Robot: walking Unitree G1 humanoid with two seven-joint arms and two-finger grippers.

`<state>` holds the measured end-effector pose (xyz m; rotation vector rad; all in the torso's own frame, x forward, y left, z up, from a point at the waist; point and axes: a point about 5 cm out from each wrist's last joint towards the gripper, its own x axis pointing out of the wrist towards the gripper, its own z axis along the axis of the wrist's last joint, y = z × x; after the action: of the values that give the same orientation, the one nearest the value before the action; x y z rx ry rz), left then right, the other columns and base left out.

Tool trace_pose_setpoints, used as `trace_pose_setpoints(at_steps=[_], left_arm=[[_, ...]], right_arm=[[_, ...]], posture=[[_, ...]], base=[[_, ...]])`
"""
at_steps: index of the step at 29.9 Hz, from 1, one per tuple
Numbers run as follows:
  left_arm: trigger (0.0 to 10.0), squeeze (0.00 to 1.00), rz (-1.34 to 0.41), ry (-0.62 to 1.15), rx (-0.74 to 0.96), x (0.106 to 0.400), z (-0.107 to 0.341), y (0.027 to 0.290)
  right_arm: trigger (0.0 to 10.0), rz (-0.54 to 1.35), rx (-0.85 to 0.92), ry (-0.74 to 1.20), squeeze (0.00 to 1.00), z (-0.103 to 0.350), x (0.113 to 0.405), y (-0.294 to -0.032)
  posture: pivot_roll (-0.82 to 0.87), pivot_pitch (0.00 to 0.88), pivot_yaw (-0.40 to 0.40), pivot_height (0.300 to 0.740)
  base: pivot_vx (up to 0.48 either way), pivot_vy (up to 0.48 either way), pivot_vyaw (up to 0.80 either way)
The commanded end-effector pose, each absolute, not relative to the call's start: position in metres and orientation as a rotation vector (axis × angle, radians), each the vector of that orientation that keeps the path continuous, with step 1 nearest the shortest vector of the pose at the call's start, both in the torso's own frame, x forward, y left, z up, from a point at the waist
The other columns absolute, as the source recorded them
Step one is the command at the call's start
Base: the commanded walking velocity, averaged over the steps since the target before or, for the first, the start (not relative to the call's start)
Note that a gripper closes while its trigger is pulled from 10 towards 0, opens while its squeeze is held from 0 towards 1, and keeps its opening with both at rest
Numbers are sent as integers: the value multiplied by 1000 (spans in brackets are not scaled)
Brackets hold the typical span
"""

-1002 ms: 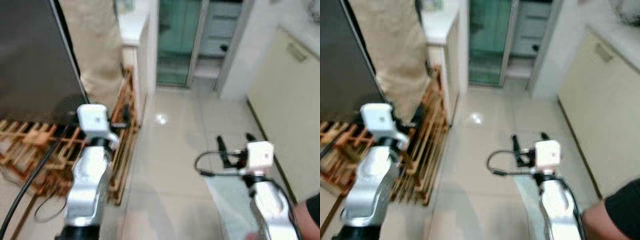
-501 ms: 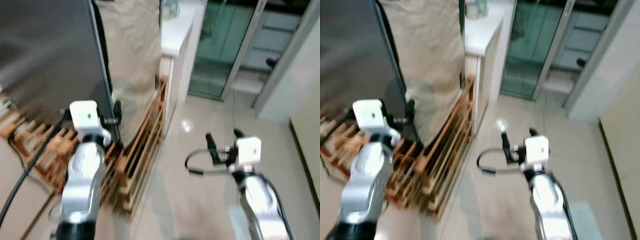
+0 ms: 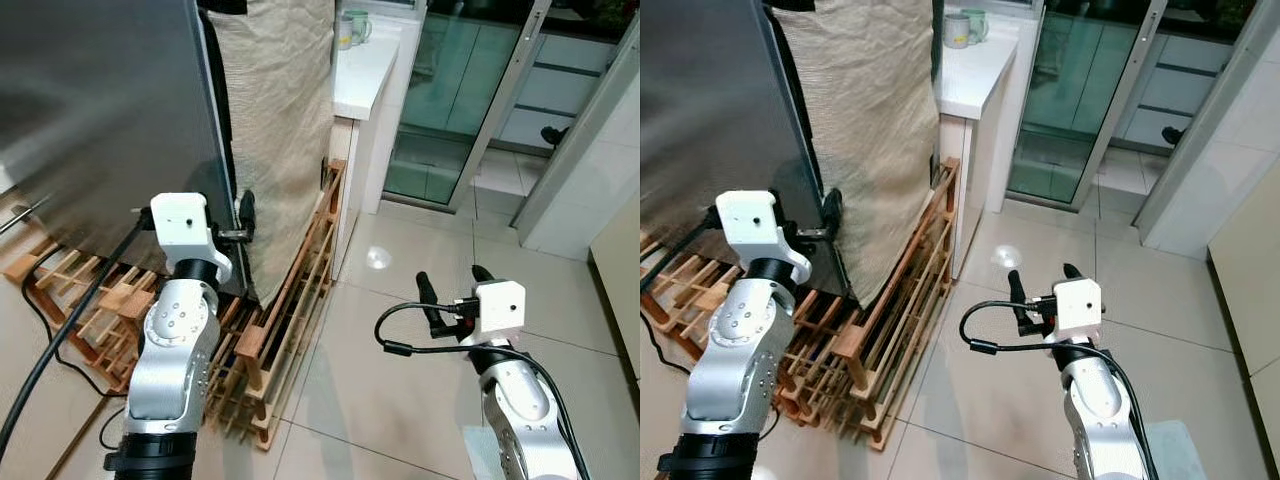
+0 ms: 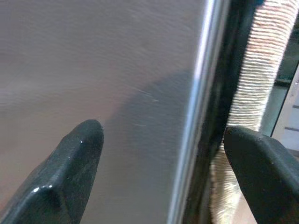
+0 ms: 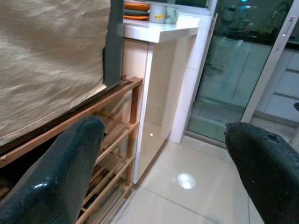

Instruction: Restocking fridge

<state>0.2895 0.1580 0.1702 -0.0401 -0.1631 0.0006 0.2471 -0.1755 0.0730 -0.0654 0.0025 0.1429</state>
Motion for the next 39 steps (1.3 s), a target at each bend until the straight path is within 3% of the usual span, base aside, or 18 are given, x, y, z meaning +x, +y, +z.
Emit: trace_pose_setpoints(at_steps=[1,13,17,25,39], left_arm=[[10000,0,-56,-176,-52,292,179,151],[10000,0,-140,-191,-133,292,189,144],[10000,0,-225,-109,-114,267,171,146],[10000,0,-295,-120,-91,262,171,140],[10000,0,-273,-150,-57,286,173,142]], right_arm=[[10000,146,-66,-10,0,75,249,-177],[10000,196,-35,-6,0,73,250,-173],[10000,198,-53,4,0,73,248,-179],[10000,216,-56,8,0,74,249,-180],[10000,234,-65,-16,0,82,257,-172]], posture=[[-64,0,-22,740],[-68,0,-27,740],[-57,0,-33,740],[-45,0,-42,740],[-54,0,-38,740]], base=[[0,0,0],[0,0,0],[0,0,0],[0,0,0],[0,0,0]])
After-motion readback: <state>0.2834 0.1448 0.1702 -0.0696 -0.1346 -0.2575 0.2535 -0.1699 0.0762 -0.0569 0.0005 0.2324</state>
